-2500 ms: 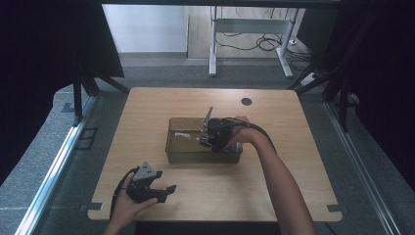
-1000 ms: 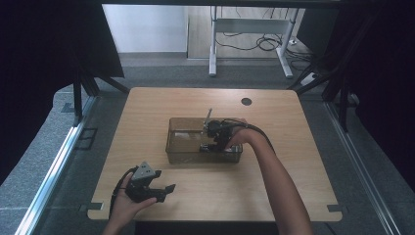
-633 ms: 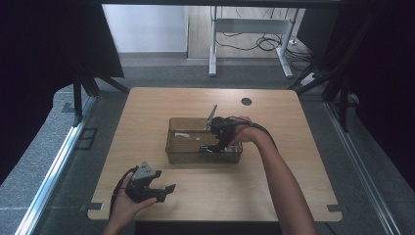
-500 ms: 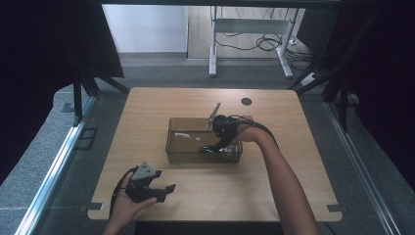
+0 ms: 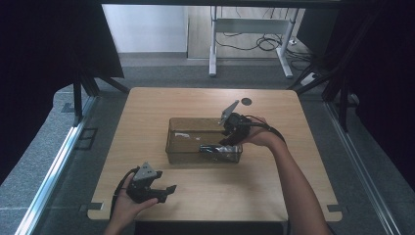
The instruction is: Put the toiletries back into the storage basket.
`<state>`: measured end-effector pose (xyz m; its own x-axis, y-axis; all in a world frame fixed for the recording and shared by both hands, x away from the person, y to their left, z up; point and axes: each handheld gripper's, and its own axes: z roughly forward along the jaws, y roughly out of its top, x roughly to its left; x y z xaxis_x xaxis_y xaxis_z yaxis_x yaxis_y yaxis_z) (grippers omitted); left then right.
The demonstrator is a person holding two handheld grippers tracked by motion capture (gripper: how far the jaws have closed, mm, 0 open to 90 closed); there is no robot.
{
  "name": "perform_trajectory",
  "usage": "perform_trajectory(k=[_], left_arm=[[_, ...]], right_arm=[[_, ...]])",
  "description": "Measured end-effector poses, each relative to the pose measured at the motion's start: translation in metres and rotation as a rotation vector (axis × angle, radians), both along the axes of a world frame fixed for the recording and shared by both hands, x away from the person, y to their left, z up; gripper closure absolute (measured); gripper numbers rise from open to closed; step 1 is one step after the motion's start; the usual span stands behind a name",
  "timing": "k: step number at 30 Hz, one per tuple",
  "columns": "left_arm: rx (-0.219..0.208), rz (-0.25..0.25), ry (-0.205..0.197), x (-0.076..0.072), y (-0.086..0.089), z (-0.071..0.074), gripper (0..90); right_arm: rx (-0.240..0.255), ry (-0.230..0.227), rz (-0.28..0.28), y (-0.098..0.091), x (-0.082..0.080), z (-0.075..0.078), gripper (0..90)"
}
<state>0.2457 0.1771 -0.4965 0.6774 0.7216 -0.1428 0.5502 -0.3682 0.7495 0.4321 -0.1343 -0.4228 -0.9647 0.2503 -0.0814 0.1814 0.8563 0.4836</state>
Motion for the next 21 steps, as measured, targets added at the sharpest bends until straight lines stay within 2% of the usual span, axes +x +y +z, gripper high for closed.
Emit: perform_trajectory(k=[5, 10, 12, 13, 15, 20, 21], left_arm=[[0.002, 0.002, 0.002, 0.0, -0.001, 0.0, 24.4], [0.007, -0.001, 0.004, 0.0, -0.002, -0.001, 24.4], [0.007, -0.001, 0.005, 0.0, -0.003, -0.001, 24.4], [0.008, 0.0, 0.005, 0.0, -0.003, -0.001, 24.4], [0.011, 0.0, 0.007, 0.0, -0.003, -0.002, 24.4], [0.018, -0.004, 0.008, 0.0, -0.005, -0.002, 24.4], [0.018, -0.004, 0.008, 0.0, -0.005, -0.002, 24.4]], right_arm=[[0.049, -0.014, -0.024, -0.016, -0.009, 0.002, 55.4], [0.152, -0.01, -0.071, -0.039, -0.021, 0.0, 55.5], [0.184, -0.023, -0.08, -0.049, -0.026, -0.002, 55.5], [0.184, -0.023, -0.08, -0.049, -0.026, -0.002, 55.5], [0.235, -0.039, -0.1, -0.064, -0.035, -0.005, 55.4], [0.293, -0.068, -0.131, -0.089, -0.055, -0.014, 54.9], [0.293, -0.068, -0.131, -0.089, -0.055, -0.014, 54.9]])
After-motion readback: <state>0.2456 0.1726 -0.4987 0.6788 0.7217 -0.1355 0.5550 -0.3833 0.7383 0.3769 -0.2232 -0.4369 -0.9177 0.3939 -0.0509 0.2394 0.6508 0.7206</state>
